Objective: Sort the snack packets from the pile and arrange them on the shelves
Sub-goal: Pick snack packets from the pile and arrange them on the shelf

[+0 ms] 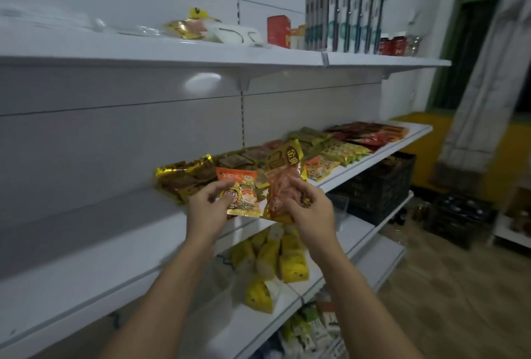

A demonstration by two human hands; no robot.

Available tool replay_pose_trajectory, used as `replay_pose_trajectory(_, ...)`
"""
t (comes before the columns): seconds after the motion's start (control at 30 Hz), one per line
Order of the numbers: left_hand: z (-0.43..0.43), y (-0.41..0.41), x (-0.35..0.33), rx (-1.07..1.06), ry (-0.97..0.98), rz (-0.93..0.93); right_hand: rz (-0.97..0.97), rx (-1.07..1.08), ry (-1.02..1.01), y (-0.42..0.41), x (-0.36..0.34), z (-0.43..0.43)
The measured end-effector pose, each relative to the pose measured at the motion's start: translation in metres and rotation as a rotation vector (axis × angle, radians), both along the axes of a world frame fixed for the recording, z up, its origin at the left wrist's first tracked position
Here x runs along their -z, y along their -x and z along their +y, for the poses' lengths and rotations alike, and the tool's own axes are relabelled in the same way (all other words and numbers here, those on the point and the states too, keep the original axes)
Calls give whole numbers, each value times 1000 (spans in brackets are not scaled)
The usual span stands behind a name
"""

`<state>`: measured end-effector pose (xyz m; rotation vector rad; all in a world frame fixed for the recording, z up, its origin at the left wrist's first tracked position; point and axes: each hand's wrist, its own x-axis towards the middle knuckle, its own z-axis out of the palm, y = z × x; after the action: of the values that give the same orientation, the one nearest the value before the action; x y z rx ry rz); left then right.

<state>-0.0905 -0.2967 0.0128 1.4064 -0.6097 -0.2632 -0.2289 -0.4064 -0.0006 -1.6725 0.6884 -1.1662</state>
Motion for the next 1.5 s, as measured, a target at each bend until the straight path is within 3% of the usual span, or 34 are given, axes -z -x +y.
replay_pose_trajectory(0.3, -68, 57, 14, 71, -70, -78, 135, 83, 11, 85, 9, -53)
replay_pose_trajectory(0.6, -137, 64, 17, 143, -99, -145, 176, 164, 26, 106, 12, -108)
replay_pose_trajectory(0.83, -230, 50, 13, 250, -86, -171, 159, 104, 36, 81, -2, -195)
replay_pose_trajectory(0.97, -289, 22, 6, 236, -76, -69, 87, 19, -10, 43, -18, -260)
replay_pose_trajectory(1.2, -375, -28, -12, 103, -98, -24, 155, -86, 41, -15, -41, -355)
replay_pose_trajectory(1.5, -424, -69, -24, -86, -260, -151, 133, -132, 38, -50, -50, -442)
